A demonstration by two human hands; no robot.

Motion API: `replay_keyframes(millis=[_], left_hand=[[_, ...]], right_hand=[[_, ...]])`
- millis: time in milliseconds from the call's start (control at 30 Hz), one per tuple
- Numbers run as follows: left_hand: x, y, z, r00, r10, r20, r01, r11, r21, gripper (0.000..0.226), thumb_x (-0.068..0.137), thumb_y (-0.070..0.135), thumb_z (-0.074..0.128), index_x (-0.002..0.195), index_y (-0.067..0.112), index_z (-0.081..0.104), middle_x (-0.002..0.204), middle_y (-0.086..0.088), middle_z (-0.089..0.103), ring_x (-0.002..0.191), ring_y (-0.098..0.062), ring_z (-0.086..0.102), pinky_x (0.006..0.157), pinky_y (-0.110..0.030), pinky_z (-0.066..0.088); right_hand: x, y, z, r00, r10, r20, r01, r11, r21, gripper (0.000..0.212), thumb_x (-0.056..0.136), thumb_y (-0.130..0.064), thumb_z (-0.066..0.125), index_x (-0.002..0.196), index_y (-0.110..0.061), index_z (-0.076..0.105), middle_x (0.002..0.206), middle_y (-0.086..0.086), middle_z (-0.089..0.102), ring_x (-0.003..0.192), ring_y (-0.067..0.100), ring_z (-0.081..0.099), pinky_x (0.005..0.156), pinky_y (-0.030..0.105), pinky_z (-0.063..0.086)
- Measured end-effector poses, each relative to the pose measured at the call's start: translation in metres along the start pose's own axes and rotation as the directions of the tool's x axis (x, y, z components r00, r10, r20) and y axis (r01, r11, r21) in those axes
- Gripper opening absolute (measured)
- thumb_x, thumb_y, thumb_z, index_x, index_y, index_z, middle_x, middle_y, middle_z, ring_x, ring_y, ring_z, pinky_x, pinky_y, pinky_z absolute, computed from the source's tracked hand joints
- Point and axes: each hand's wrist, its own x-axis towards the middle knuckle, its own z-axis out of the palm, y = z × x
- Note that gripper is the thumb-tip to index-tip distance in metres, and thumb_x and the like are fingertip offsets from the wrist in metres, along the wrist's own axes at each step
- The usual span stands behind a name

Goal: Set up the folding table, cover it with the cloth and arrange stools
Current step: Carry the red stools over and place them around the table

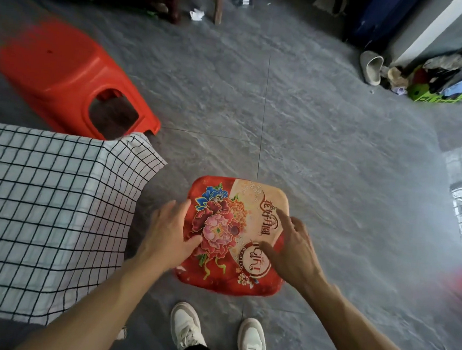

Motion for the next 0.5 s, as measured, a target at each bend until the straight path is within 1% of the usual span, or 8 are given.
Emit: replay_keyframes(millis=[67,133,233,300,400,500], left_hand=[[-0.013,0.015,-0.025,0.998,-0.053,-0.029,0.052,0.998,-0.024,0.084,0.085,0.048,0.067,0.152,0.021,0.024,0.155,-0.008,0.029,0.144,-0.026,0.021,0.117,-0.042,0.023],[-0.032,0.029,-0.047,0.993,-0.103,-0.056,0.101,0.994,-0.051,0.082,0.084,0.052,0.066,0.151,0.023,0.027,0.156,-0.008,0.030,0.144,-0.026,0.024,0.117,-0.045,0.027],[-0.072,0.051,-0.078,0.987,-0.126,-0.098,0.121,0.991,-0.064,0.078,0.084,0.054,0.065,0.148,0.023,0.034,0.153,-0.006,0.034,0.141,-0.025,0.028,0.115,-0.043,0.030],[-0.101,0.064,-0.098,0.983,-0.135,-0.127,0.127,0.990,-0.066,0.075,0.084,0.055,0.064,0.146,0.023,0.037,0.150,-0.005,0.037,0.139,-0.024,0.030,0.113,-0.041,0.032],[-0.140,0.085,-0.124,0.974,-0.157,-0.161,0.153,0.988,-0.039,0.074,0.083,0.057,0.063,0.144,0.021,0.041,0.147,-0.005,0.042,0.137,-0.025,0.035,0.111,-0.044,0.036],[-0.174,0.112,-0.149,0.964,-0.174,-0.200,0.163,0.984,-0.069,0.074,0.081,0.061,0.061,0.140,0.020,0.045,0.140,-0.006,0.049,0.130,-0.025,0.043,0.106,-0.045,0.041]], right_hand=[[-0.016,-0.008,-0.030,0.998,-0.063,0.000,0.063,0.998,-0.021,0.083,0.084,-0.046,0.069,0.152,-0.031,0.023,0.152,0.009,0.033,0.136,0.030,0.035,0.109,0.047,0.037],[-0.034,-0.016,-0.062,0.993,-0.115,-0.004,0.115,0.993,-0.041,0.079,0.085,-0.044,0.068,0.151,-0.030,0.026,0.151,0.007,0.035,0.136,0.029,0.035,0.109,0.044,0.035],[-0.067,-0.026,-0.105,0.982,-0.188,0.001,0.188,0.981,-0.053,0.078,0.084,-0.047,0.066,0.150,-0.031,0.029,0.152,0.003,0.034,0.137,0.026,0.032,0.110,0.042,0.034],[-0.091,-0.033,-0.130,0.975,-0.224,-0.007,0.223,0.973,-0.055,0.078,0.083,-0.050,0.065,0.150,-0.031,0.030,0.151,0.004,0.035,0.137,0.027,0.032,0.110,0.043,0.035],[-0.127,-0.046,-0.164,0.965,-0.262,-0.013,0.260,0.962,-0.076,0.078,0.083,-0.050,0.064,0.150,-0.030,0.029,0.151,0.005,0.034,0.136,0.029,0.033,0.109,0.046,0.037],[-0.159,-0.063,-0.198,0.951,-0.305,-0.039,0.300,0.948,-0.111,0.079,0.084,-0.051,0.064,0.150,-0.030,0.026,0.151,0.006,0.033,0.138,0.029,0.032,0.109,0.049,0.037]])
